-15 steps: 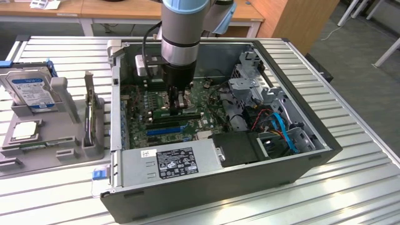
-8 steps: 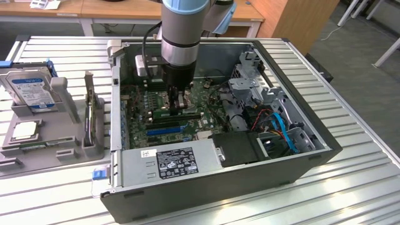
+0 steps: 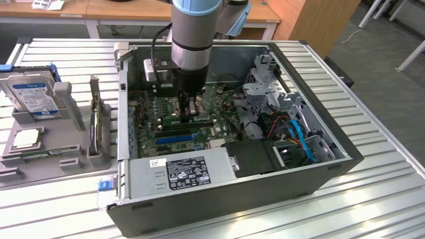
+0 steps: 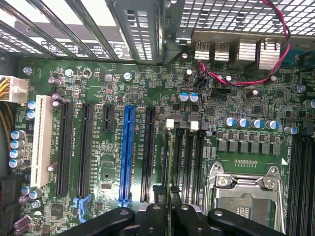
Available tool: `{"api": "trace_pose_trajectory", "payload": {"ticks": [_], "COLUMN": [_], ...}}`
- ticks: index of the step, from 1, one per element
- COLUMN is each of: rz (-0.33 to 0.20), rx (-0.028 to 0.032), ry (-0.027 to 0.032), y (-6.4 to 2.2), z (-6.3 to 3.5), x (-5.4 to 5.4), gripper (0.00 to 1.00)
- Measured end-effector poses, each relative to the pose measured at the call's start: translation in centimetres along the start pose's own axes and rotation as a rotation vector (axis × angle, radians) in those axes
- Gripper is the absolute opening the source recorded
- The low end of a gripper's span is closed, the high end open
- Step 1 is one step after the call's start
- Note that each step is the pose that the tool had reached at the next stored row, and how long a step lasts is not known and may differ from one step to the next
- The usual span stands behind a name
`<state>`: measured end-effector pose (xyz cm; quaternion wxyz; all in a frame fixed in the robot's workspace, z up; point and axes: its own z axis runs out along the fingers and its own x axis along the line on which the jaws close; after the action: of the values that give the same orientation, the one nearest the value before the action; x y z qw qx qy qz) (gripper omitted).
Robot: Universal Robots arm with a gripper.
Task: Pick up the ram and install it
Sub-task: 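Insert the ram into the slot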
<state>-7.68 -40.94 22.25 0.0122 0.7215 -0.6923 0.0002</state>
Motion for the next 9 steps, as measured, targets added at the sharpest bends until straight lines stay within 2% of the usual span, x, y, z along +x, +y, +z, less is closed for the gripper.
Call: {"api": "trace_pose_trajectory", "payload": {"ticks": [5,9], "rz": [-0.001,-0.001], "rx": [-0.0001,-0.0002], "ry": [0.0005,0.0064], "y": [-0.01,-0.01], "z": [0.01,0.13], "x": [0.03,0.03], "gripper": [0.13,0.13]}}
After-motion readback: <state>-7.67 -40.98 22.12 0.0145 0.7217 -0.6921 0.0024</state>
